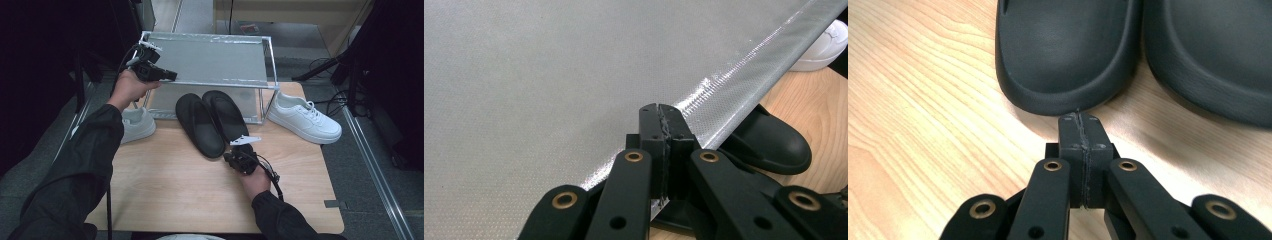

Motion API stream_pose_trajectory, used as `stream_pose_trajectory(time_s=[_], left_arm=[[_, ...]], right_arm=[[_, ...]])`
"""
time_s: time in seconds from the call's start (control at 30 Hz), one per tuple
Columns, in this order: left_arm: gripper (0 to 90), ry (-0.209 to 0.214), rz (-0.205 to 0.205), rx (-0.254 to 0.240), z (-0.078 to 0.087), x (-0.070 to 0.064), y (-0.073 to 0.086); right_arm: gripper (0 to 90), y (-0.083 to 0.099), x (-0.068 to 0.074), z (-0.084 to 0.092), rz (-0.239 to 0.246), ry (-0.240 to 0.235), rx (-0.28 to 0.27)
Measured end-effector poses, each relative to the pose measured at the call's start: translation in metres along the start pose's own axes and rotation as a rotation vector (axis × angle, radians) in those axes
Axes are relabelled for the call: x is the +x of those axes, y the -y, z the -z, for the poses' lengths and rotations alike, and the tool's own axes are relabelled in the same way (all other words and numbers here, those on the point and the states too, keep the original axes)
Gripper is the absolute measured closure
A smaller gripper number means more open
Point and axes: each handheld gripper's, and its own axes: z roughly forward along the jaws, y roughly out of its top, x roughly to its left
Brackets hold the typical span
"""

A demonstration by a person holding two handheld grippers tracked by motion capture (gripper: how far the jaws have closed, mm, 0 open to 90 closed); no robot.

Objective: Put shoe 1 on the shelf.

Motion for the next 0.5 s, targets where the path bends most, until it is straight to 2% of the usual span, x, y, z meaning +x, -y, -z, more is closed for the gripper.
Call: stream_pose_trajectory(time_s=[0.23,0.43,0.5], left_arm=[[90.0,0.002,0.007,-0.001,0.0,0.0,0.0],[90.0,0.005,0.01,0.0,0.0,0.001,0.0],[90.0,0.007,0.011,0.002,0.0,0.001,0.0]], right_arm=[[90.0,-0.004,0.001,-0.008,0.006,0.002,-0.002],[90.0,-0.008,0.004,-0.014,-0.021,-0.011,-0.018],[90.0,-0.011,0.009,-0.018,0.002,-0.013,-0.016]])
